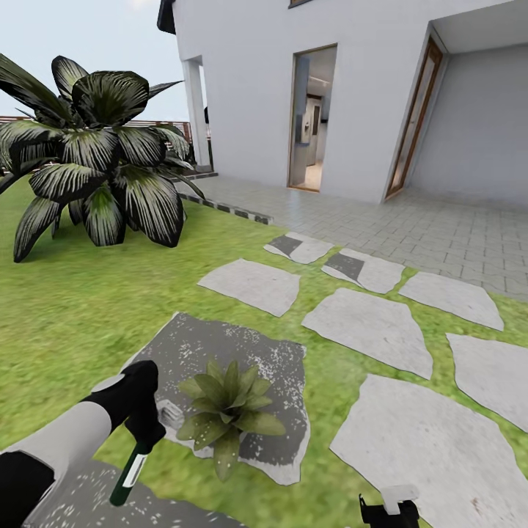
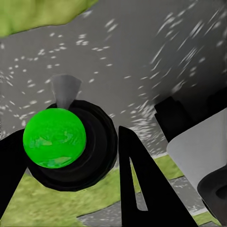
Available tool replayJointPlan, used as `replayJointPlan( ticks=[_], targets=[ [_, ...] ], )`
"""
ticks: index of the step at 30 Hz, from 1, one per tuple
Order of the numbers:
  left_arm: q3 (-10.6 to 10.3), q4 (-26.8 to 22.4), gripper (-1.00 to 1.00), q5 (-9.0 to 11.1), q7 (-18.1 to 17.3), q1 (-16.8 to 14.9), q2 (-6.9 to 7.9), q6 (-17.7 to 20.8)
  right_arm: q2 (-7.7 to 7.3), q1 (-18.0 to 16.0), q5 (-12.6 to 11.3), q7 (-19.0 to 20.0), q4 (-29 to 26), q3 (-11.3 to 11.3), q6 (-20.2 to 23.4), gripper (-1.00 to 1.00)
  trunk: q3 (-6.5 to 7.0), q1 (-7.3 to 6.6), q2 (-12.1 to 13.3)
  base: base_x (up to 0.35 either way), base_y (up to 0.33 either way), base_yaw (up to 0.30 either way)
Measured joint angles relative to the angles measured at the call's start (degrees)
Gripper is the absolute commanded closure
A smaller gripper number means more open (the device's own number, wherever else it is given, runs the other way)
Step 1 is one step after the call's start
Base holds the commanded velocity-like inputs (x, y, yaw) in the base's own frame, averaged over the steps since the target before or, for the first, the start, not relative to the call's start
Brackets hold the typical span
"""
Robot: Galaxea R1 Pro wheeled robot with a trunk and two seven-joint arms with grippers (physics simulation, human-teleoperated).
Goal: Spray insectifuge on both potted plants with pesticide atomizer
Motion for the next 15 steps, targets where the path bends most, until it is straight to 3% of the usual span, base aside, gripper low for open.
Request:
replayJointPlan(
  ticks=[11, 15],
  targets=[
    [-0.09, 0.39, 1.00, -0.05, 1.90, 0.91, 0.86, -0.10, 0.02, 0.00, 0.00, 0.00, 0.00, 0.05, 0.00, -1.00, 0.00, 0.00, 0.00, 0.000, 0.000, 0.000],
    [-0.20, 0.90, 1.00, -0.04, 2.31, 1.04, 2.16, -0.45, 0.00, 0.00, 0.00, 0.00, 0.00, 0.08, 0.02, -1.00, 0.00, 0.00, 0.00, 0.000, 0.000, 0.000]
  ],
)
